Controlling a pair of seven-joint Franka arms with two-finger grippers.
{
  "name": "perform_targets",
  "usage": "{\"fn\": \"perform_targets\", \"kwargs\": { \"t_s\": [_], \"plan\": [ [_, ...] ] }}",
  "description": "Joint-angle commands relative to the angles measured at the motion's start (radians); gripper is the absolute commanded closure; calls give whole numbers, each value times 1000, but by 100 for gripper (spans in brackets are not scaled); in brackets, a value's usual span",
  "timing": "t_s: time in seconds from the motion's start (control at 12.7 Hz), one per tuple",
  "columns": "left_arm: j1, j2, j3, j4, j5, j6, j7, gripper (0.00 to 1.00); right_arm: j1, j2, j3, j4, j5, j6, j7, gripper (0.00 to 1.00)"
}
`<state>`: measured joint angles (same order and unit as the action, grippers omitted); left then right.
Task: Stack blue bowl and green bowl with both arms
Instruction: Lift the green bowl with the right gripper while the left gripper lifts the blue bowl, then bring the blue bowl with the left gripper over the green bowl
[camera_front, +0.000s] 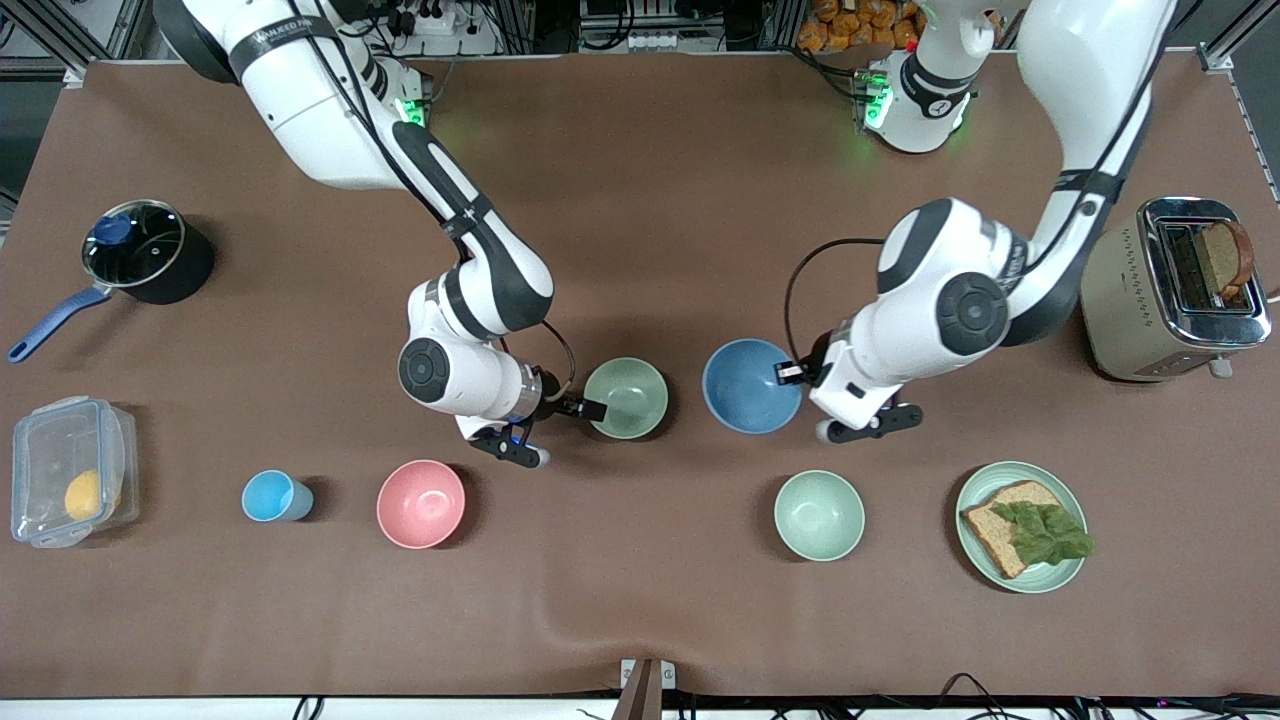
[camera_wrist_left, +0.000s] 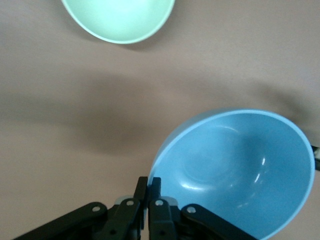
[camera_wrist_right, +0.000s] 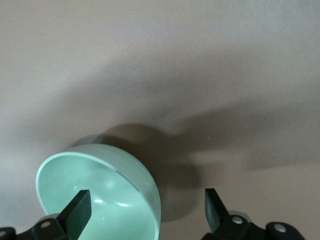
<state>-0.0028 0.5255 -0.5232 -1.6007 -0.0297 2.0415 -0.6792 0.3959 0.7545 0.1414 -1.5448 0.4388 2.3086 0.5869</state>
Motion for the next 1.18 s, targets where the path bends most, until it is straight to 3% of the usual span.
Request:
{"fn": "perform_targets", "kwargs": {
  "t_s": [0.0, 0.16, 0.32, 0.55, 1.11],
  "plan": [
    [-19, 60, 2, 48, -13, 40, -28, 100, -34, 31, 7, 23, 111, -6, 28, 0],
    [-34, 68, 2, 51, -13, 57, -39, 100, -48, 54, 4, 55, 225, -11, 95, 0],
    [-39, 68, 2, 59, -12, 57, -45, 100, -23, 74, 3, 57, 224, 1, 152, 0],
    [-69, 82, 3, 61, -4, 74, -55, 100, 7, 80, -49, 81, 102, -5, 171, 0],
    [-120, 100, 6, 59, -1, 148, -111, 100, 12, 78, -62, 118, 95, -9, 174, 0]
  ]
}}
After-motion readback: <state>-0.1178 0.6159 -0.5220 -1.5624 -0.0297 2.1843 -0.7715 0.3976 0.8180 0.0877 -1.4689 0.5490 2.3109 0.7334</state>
